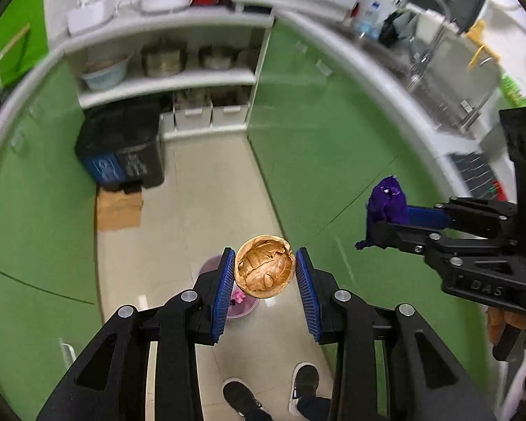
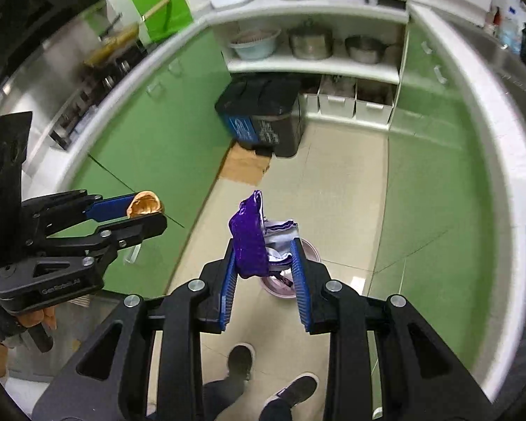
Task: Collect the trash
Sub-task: 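Carry the walnut shell and purple bag to the wastebasket and release both, then return both tools from the wastebasket to the mat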
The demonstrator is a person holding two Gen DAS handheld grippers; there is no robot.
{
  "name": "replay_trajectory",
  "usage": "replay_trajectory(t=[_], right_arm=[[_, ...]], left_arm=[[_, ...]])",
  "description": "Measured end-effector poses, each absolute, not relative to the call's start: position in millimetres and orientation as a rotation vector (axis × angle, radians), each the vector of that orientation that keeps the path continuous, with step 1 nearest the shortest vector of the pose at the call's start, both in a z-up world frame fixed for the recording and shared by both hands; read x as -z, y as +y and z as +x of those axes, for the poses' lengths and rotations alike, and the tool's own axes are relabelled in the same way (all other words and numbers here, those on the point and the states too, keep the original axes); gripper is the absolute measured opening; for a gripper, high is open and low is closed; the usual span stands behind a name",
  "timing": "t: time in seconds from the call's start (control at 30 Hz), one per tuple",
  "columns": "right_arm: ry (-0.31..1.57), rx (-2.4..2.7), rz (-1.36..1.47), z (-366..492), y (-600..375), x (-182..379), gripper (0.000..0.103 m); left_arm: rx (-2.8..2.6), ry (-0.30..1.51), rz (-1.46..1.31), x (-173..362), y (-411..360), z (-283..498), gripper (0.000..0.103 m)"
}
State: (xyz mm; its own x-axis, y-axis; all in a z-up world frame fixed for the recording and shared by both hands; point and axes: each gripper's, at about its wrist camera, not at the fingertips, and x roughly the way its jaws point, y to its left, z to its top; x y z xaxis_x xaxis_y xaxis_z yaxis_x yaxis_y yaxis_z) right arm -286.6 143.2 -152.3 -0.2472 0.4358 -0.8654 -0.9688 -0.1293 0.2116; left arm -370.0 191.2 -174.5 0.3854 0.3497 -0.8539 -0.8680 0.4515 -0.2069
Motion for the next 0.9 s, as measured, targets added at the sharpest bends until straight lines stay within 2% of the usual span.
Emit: replay_trajectory(t=[0.17, 0.37, 0.43, 0.47, 0.67, 0.9], right_arm=[[1.022, -1.599, -0.778, -272.3, 160.4, 250.6, 0.029], [1.02, -1.585, -0.796, -268.0, 172.6, 334.0, 0.029], [1.023, -1.587, -0.804, -269.6, 175.1, 352.8, 0.029], [1.025, -1.588, -0.806, -271.7, 176.5, 359.2, 0.029], [1.036, -1.609, -0.83, -286.0, 185.2, 384.5, 0.029], [1.055, -1.653, -0.861, -306.9, 196.8, 396.4, 0.029]], left_arm=[[-0.864, 0.843, -0.774, 292.4, 214.6, -368.2, 0.035], [-0.869, 0.83, -0.787, 378.8, 235.4, -373.4, 0.038], [-0.879, 0.822, -0.79, 396.8, 239.5, -377.1, 0.068], [-0.886, 0.816, -0.785, 400.8, 240.0, -378.4, 0.098], [-0.932, 0.8, -0.821, 419.5, 249.3, -396.3, 0.098], [-1.006, 0.755, -0.856, 407.6, 252.0, -431.7, 0.098]])
